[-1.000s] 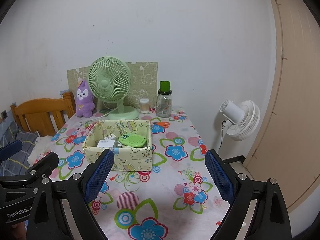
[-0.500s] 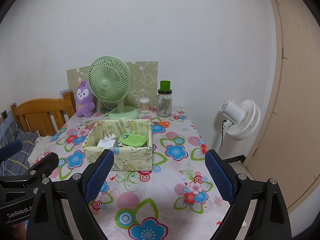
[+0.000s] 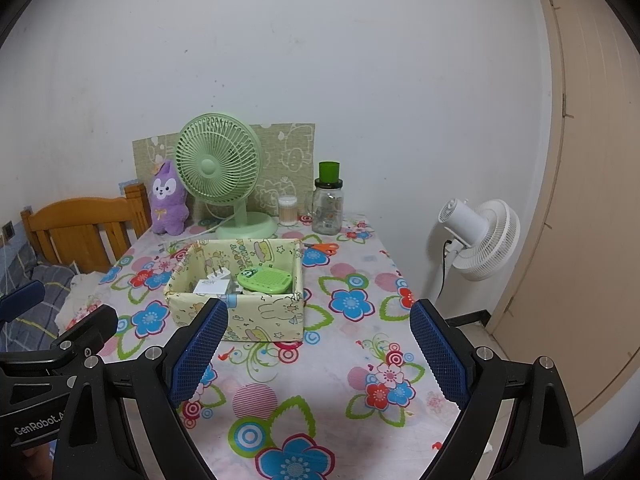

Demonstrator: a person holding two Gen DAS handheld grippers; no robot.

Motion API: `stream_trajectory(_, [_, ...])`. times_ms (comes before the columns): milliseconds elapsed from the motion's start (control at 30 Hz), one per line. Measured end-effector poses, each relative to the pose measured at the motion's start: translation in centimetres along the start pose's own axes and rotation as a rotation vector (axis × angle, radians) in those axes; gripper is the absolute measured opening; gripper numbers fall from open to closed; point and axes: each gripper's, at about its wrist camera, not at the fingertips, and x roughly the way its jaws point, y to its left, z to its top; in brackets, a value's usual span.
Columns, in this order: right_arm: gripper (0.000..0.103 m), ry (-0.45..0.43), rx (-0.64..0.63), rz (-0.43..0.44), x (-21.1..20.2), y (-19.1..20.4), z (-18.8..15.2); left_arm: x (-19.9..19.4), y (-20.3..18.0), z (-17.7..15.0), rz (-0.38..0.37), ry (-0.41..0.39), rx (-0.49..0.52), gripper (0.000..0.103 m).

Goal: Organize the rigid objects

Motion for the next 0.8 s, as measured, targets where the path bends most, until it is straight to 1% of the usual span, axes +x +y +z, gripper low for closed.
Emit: stream_trajectory(800, [0.094,-0.002,-0.005,0.002,-0.01,0.34,-0.01,0.02,-0.02,-0.10,-0.007,0.005,-0.008,0.103])
